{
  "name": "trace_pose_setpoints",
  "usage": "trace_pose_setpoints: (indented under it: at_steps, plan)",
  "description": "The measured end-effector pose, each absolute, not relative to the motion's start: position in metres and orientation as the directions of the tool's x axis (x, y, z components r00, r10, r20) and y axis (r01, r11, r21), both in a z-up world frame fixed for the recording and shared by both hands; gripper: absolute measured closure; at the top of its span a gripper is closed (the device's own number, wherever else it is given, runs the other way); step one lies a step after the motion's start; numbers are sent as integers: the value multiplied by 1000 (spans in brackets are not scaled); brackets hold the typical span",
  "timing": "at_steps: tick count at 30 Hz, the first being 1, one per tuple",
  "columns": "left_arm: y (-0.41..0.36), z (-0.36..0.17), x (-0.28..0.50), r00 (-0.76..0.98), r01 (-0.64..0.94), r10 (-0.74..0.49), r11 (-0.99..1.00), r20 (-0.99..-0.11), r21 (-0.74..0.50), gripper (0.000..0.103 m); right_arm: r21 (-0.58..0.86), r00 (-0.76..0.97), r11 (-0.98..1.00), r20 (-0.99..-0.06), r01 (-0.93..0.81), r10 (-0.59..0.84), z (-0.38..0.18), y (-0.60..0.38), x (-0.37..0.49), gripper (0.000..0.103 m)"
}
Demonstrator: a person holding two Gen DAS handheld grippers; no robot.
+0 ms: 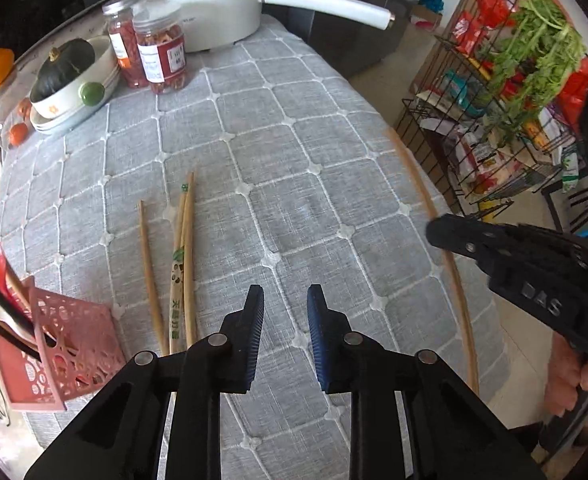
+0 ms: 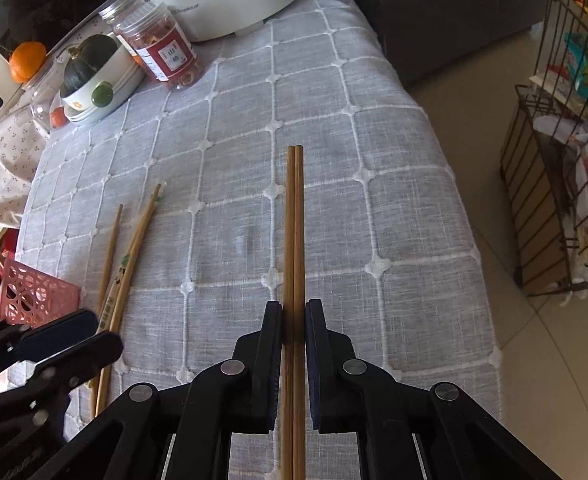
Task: Organize utensils
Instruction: 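Grasp a wooden chopstick with the left tool while the right tool holds its pair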
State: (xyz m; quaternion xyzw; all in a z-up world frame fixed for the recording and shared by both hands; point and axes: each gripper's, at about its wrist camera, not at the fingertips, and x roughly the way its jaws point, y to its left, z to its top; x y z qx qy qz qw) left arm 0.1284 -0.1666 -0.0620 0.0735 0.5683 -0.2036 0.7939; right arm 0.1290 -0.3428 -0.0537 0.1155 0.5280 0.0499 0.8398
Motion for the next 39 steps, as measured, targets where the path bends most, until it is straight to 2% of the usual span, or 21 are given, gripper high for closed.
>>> trace_pose_setpoints:
  at_steps: [4,16,30,36,39]
  plan:
    - [-162,-81,158,263,353,-174,933,-949,-74,88,258,443,966,-869,27,220,-50,-346,128,95]
    - [-144,-113,189,244,269,-55,963,-968,13,89,270,436,963,-869,21,234,-53,-352,130,95]
    - [-134,-122,199,236,262,-29,965,-971,35,89,270,423,963,-875,20,236,-57,-350,133,95]
    - [-143,-127,205,200,280,-75,960,-977,-16,89,270,421,962,-876,25,235,-58,-350,133,95]
    - [-148,-130,205,208,286,-57,958,-976,5,89,271,419,962,-877,26,236,-59,-351,133,95]
